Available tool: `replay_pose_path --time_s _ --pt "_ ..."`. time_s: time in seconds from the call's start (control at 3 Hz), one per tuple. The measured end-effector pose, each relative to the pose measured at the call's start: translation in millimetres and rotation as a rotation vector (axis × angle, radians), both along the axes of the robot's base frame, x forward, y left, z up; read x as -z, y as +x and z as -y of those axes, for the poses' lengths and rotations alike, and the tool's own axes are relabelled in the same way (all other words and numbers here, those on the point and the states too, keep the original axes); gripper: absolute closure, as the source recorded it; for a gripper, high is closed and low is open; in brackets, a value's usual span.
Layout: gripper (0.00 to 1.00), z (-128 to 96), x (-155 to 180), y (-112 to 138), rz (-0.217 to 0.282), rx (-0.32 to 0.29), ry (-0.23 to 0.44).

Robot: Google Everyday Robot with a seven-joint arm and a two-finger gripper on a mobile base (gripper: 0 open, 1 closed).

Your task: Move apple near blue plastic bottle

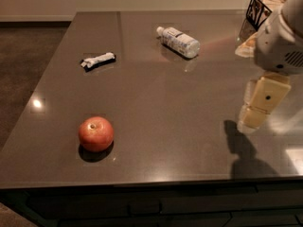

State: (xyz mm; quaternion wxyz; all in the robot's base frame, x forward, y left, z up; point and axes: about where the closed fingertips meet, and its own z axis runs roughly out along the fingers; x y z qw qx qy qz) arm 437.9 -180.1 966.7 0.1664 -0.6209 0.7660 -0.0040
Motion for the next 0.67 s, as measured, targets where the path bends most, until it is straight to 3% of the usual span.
replay_pose_path --time_s 0.67 --pt "0.0 -114 42 -16 -0.052 -0.143 0.186"
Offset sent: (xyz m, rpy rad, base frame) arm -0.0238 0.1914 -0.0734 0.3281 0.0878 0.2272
